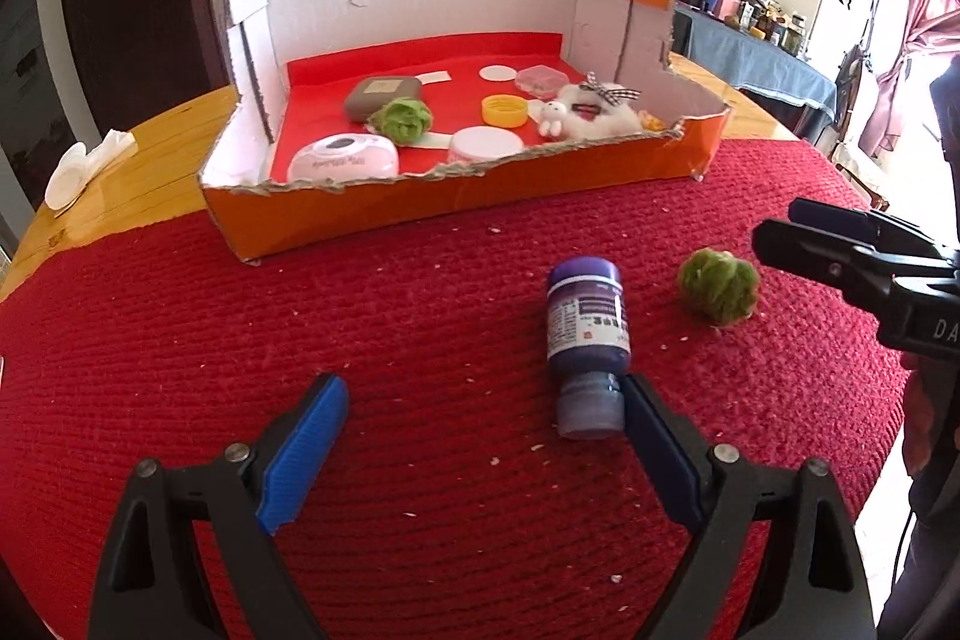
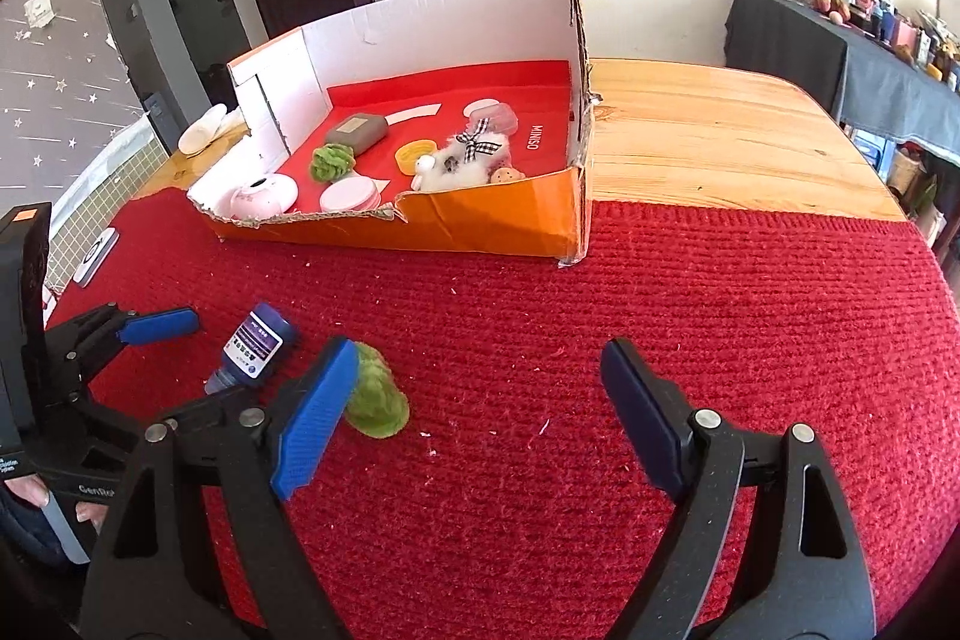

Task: Organize objects
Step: 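Move the left gripper to the blue bottle while the right gripper approaches the green fuzzy plush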

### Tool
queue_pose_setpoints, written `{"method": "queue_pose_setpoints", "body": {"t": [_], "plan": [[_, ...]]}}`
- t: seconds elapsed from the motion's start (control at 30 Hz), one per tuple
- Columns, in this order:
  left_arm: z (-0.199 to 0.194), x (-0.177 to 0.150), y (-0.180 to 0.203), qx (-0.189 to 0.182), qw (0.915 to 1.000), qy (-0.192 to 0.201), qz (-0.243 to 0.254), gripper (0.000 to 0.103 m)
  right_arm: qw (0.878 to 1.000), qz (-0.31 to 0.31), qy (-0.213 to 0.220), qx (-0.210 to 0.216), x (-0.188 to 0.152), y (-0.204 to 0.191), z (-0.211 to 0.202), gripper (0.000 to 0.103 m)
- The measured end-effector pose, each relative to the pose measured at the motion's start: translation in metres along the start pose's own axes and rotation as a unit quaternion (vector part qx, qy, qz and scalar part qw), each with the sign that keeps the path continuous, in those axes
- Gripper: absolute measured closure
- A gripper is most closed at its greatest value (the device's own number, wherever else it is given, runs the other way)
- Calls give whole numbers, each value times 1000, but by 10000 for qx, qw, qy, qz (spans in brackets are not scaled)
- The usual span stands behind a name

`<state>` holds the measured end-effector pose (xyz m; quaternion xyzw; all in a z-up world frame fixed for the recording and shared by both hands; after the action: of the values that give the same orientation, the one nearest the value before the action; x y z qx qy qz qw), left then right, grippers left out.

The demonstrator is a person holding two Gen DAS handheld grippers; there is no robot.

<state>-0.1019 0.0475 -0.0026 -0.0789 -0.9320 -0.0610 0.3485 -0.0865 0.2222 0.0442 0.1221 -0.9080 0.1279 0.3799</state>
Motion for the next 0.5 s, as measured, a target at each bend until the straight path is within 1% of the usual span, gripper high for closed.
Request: {"method": "queue_pose_setpoints", "body": {"t": [0.1, 0.27, 0.33, 0.5], "plan": [[-1, 1, -9, 14, 10000, 12, -57, 11, 9999, -36, 17, 105, -1, -3, 0, 20], [-1, 6, -11, -120, 9999, 39, -17, 11, 9991, -279, -67, 312, -6, -17, 2, 20], [1, 8, -8, -142, 9999, 55, 58, 12, 9987, -390, -132, 300, -8, -21, 6, 20], [6, 11, -3, -239, 9996, 32, 156, 19, 9976, -637, -209, 179, -12, -28, 14, 20]]}}
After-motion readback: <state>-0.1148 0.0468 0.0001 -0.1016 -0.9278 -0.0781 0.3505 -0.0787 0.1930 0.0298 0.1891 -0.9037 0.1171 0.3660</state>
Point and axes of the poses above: each gripper's, at about its wrist camera, not at the fingertips, and z roughly the way its jaws point, y to its right, x to its top, the point moved 4 cm from there along z, roughly the way its jaws point, and after that the axes turned 3 degrees about y, right-handed, at the moved point
